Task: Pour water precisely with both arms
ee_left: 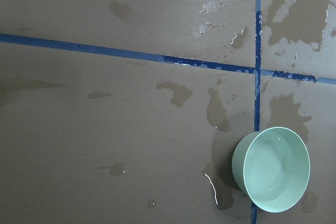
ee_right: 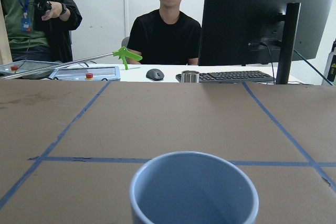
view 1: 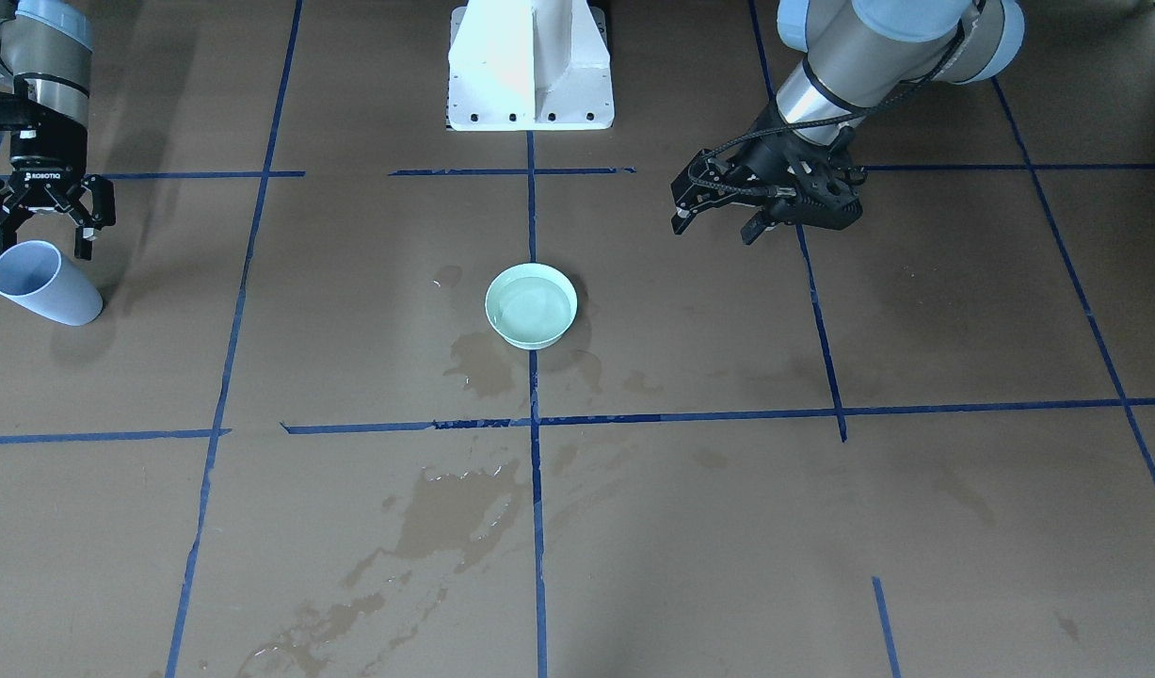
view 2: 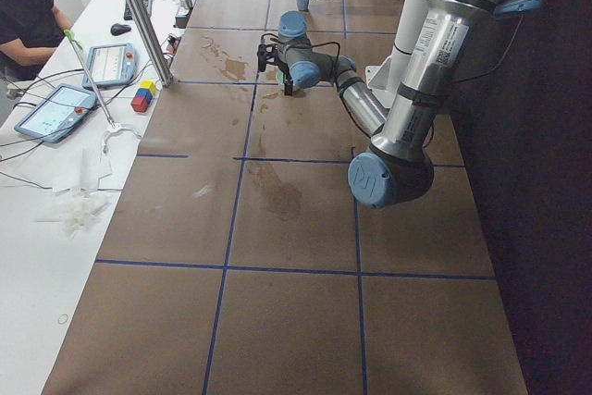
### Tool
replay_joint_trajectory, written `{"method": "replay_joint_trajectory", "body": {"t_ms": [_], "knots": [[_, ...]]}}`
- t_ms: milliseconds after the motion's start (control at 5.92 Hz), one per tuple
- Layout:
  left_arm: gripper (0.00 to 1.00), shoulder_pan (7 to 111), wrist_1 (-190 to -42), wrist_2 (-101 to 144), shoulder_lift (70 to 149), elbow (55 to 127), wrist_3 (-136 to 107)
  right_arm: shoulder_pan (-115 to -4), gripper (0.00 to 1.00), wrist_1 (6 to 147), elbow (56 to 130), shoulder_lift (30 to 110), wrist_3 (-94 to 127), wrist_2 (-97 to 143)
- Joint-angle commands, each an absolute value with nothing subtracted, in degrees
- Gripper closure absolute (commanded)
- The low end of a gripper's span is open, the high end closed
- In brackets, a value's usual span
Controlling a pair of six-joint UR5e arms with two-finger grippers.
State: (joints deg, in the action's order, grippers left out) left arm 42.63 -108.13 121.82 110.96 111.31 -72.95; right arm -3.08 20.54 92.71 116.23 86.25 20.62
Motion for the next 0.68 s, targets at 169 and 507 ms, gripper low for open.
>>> {"method": "replay_joint_trajectory", "body": {"t_ms": [169,507], "knots": [[0.0,42.7,-108.2,121.8,110.1,111.8,-72.9,-3.1,0.03,14.5,88.0,113.9,82.3,20.9],[0.0,42.7,-108.1,121.8,110.0,112.1,-72.9,-3.2,0.03,11.4,86.2,112.6,77.8,21.0]]}}
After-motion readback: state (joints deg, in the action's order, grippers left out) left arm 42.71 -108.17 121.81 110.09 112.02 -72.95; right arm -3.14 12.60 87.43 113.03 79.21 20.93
